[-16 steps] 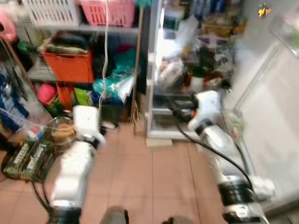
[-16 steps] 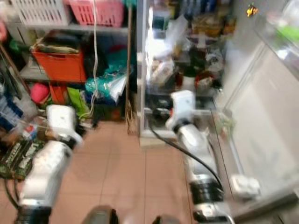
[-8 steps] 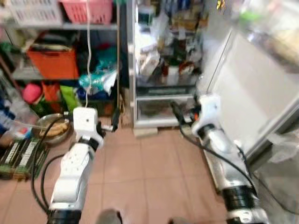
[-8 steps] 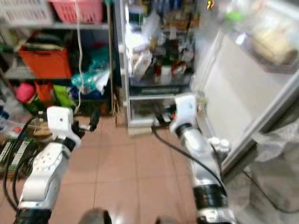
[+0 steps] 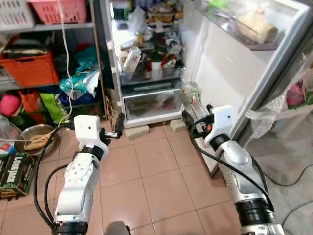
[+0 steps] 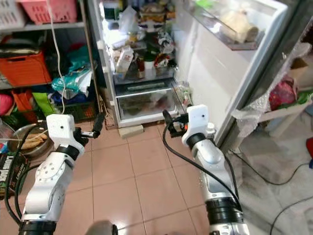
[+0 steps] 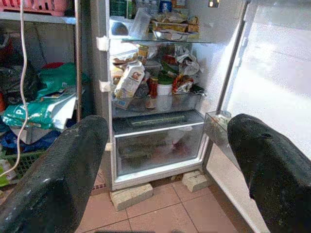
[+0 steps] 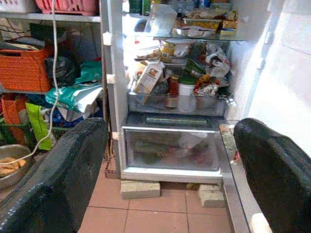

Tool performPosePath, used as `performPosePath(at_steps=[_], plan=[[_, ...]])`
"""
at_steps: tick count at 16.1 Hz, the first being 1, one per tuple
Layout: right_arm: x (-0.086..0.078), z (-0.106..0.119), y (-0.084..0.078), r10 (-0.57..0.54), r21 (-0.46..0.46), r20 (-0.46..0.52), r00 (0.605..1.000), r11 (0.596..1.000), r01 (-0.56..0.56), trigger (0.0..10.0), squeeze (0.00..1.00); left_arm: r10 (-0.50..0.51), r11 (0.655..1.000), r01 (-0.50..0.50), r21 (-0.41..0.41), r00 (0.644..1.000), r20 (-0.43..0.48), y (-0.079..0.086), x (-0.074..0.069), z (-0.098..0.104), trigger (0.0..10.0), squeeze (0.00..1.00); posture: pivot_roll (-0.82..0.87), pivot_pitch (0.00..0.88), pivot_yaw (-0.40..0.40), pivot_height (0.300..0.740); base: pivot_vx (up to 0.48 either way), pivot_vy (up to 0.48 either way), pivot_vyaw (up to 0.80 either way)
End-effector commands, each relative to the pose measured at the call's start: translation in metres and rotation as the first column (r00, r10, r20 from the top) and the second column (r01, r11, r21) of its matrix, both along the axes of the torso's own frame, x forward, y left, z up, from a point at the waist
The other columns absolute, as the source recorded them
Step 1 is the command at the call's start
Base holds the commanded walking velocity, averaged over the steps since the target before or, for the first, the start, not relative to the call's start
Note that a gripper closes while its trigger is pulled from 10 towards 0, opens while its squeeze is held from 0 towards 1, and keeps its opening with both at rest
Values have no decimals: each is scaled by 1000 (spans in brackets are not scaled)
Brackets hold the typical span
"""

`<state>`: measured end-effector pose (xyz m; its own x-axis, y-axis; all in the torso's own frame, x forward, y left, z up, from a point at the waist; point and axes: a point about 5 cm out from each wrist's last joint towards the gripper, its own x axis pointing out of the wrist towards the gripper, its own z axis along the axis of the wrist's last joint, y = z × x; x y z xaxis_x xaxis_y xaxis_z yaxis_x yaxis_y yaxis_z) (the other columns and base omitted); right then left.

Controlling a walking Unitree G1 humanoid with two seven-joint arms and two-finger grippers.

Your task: Restocking fridge

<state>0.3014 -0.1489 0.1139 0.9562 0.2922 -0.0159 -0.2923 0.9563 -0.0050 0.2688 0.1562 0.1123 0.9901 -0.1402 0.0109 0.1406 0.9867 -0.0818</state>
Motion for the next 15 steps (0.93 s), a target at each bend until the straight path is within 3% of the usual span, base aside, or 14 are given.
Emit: performPosePath(at_steps=[1, 13, 15], plan=[[3, 7, 0, 4, 6, 20, 1000, 1000, -4, 10000, 0, 13, 1000, -13, -8, 1000, 11, 2, 1, 3, 10000, 0, 65, 35, -20, 740, 0, -277, 0], [5, 7, 5, 24, 12, 23, 999, 1000, -25, 10000, 0, 34, 999, -34, -11, 999, 17, 9, 4, 5, 10000, 0, 74, 19, -19, 740, 0, -446, 0], [6, 8, 5, 25, 12, 23, 999, 1000, -25, 10000, 0, 53, 999, -53, -12, 998, 25, 10, 5, 6, 10000, 0, 75, 22, -20, 740, 0, -150, 0]])
